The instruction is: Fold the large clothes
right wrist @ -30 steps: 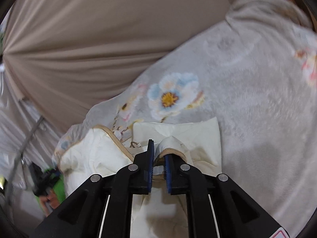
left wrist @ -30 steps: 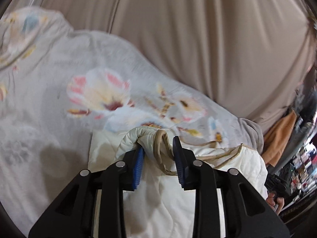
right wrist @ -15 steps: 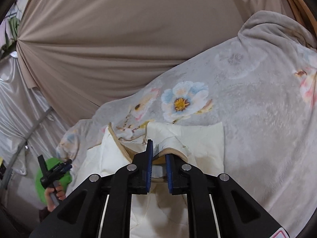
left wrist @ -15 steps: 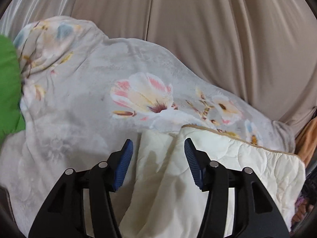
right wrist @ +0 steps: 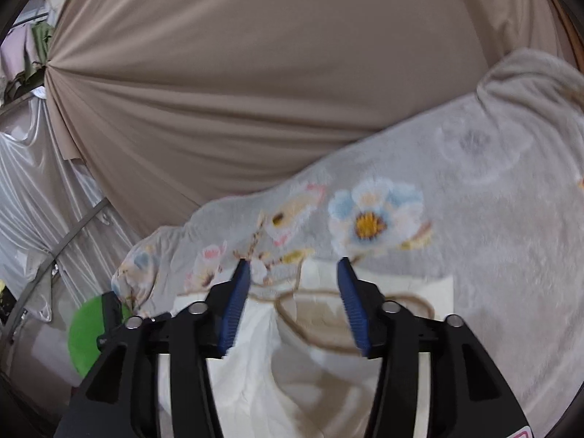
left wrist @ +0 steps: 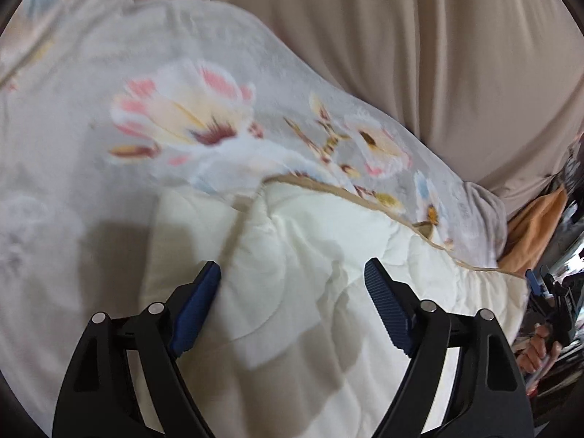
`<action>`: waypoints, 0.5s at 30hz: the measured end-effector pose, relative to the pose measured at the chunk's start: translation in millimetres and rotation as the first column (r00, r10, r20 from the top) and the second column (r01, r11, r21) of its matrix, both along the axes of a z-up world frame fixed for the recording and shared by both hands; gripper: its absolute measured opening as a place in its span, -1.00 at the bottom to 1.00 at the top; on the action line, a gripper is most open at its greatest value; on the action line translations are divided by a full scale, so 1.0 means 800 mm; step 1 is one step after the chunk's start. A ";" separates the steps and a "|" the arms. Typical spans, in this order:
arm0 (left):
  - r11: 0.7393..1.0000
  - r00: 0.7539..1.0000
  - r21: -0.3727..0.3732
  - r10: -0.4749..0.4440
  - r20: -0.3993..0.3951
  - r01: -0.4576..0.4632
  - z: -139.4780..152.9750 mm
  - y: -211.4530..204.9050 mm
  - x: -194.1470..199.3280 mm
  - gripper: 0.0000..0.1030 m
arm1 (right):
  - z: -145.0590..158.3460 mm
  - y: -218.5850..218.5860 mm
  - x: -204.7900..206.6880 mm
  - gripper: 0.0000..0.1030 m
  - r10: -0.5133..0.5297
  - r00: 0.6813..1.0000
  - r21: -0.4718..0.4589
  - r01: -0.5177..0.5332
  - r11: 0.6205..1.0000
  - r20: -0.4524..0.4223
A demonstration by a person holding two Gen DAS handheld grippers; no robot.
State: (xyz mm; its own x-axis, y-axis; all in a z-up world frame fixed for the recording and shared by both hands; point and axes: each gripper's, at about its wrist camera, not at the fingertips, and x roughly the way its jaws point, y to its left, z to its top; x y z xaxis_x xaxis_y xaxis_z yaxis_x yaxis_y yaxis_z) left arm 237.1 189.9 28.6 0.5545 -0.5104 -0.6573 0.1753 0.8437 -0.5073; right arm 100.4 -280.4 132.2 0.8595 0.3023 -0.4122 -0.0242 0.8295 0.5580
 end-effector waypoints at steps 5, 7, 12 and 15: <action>1.000 1.000 0.003 -0.024 0.018 0.024 -0.003 0.002 -0.010 -0.70 | -0.004 0.005 -0.027 0.37 -0.086 0.996 -0.190 0.079 0.979 -0.030; 1.000 0.998 -0.030 -0.001 0.057 0.003 0.006 0.016 -0.025 -0.76 | -0.030 0.006 -0.031 0.37 -0.077 0.991 -0.225 0.052 0.973 -0.105; 0.998 0.994 -0.042 0.047 0.099 -0.043 0.014 0.041 -0.059 -0.79 | -0.087 0.011 -0.017 0.37 -0.025 0.973 -0.187 -0.018 0.982 -0.228; 0.998 0.997 0.007 0.064 0.049 -0.064 -0.007 0.042 -0.051 -0.78 | -0.109 0.010 0.010 0.37 -0.018 0.963 -0.171 -0.030 0.985 -0.269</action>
State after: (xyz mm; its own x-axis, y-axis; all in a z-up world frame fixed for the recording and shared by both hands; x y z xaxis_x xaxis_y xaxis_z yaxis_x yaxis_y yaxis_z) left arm 196.1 223.4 22.8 0.6176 -0.4675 -0.6325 0.1451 0.8581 -0.4926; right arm 108.8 -272.1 44.8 0.7082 0.2115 -0.6736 0.1019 0.9135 0.3940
